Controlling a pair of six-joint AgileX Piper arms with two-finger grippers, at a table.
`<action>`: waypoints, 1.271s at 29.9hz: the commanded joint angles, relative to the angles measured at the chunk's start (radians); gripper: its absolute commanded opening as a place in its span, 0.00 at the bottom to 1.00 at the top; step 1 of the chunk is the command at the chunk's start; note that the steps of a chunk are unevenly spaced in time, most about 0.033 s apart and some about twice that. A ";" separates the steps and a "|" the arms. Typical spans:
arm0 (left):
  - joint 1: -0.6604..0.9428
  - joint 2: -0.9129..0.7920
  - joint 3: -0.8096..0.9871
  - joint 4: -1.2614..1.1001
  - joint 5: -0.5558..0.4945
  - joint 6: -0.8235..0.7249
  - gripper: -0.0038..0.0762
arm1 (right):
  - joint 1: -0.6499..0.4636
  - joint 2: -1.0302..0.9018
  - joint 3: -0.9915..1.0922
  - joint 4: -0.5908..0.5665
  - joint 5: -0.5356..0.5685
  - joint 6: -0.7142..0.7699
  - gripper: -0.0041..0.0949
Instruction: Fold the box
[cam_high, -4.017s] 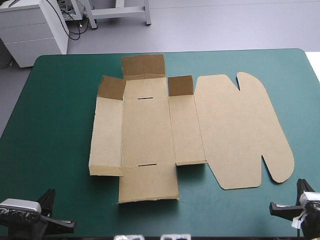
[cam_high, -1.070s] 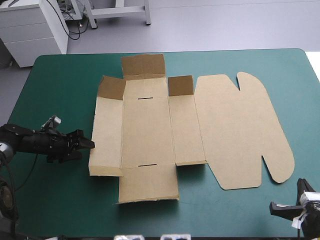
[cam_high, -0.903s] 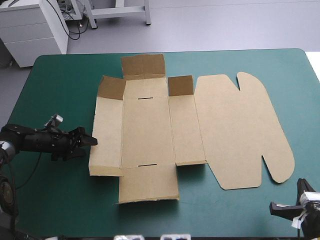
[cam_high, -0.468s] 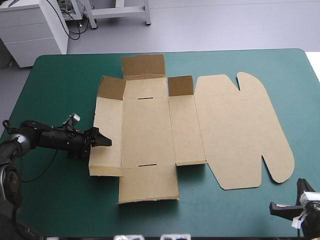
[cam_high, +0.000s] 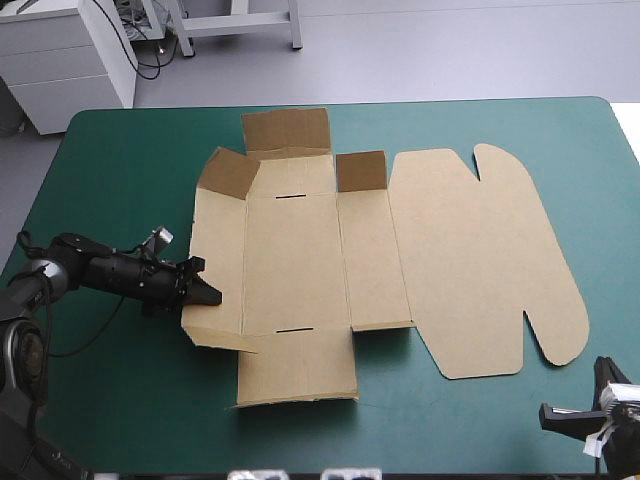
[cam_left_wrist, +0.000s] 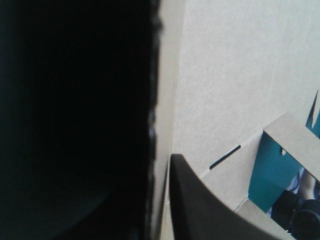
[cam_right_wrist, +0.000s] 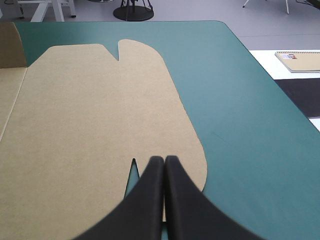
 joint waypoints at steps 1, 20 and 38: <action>-0.003 -0.038 -0.103 -0.004 0.129 -0.011 0.04 | 0.001 -0.020 -0.023 -0.003 -0.074 -0.003 0.02; -0.221 -0.041 -0.317 0.510 0.129 -0.008 0.04 | 0.001 -0.016 -0.023 -0.003 -0.071 -0.069 0.02; -0.522 -0.041 -0.776 0.866 -0.003 0.293 0.04 | 0.001 0.254 -0.034 0.273 -0.029 -0.113 0.02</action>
